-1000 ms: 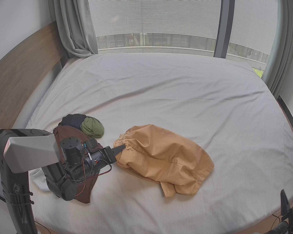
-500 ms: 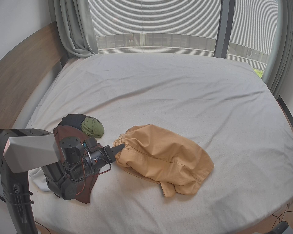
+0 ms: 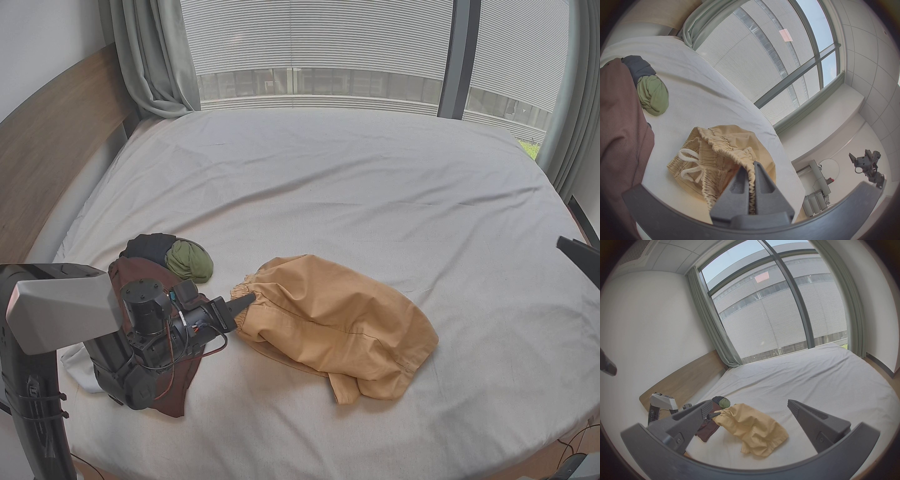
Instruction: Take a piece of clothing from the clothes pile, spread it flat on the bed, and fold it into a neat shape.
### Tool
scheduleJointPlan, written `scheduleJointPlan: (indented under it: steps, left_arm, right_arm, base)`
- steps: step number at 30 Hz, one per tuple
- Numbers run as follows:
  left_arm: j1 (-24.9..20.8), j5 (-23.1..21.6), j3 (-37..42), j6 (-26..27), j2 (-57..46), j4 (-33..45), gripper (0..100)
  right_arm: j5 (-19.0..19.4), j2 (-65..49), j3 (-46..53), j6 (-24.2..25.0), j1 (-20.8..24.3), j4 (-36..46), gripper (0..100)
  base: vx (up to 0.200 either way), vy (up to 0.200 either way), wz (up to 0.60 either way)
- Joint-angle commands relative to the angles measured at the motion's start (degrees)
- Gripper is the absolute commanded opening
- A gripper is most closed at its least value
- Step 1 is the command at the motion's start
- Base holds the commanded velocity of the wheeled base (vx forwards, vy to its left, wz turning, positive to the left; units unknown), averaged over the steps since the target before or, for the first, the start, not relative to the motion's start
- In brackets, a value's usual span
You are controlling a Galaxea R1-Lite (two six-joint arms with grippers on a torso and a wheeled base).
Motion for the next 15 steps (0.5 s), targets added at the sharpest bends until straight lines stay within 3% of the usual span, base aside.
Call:
scheduleJointPlan:
  steps: [1,4,8,15]
  left_arm:
    - [0.03,-0.01,0.09,-0.05,-0.07,-0.03,0]
    - [0.12,-0.01,0.26,-0.05,-0.07,-0.03,0]
    - [0.30,-0.01,0.00,-0.05,-0.07,-0.03,0]
    - [1.62,-0.10,-0.35,-0.05,-0.24,-0.03,0]
  right_arm:
    - [0.21,11.99,-1.49,0.89,2.21,-5.55,100]
    - [0.56,15.68,-0.70,3.96,2.39,-8.36,100]
    - [1.00,17.61,0.88,4.40,2.47,-8.62,100]
    - [4.52,21.57,2.90,7.92,1.59,-8.71,100]
  base:
    - [0.000,0.000,0.00]
    - [0.000,0.000,0.00]
    - [0.000,0.000,0.00]
    - [0.000,0.000,0.00]
